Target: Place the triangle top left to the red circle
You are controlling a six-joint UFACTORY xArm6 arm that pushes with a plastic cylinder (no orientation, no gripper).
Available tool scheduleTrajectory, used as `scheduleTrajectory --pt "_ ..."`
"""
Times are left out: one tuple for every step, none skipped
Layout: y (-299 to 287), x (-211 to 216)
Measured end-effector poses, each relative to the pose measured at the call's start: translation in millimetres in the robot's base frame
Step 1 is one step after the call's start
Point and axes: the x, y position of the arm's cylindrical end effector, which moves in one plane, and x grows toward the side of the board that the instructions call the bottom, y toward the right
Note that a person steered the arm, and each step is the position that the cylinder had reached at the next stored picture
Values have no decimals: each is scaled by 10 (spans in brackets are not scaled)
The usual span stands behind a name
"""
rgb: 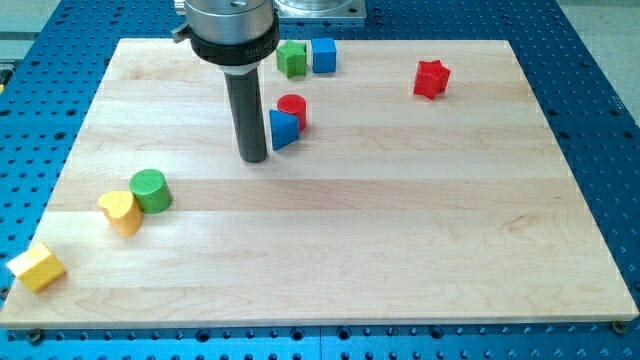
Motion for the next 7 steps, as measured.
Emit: scheduleTrajectory --pt "100 99" --pt "748 314" --pt "370 -83" --pt "-195 -335" --pt "-255 -781" --pt "-340 -282" --pt "-278 42"
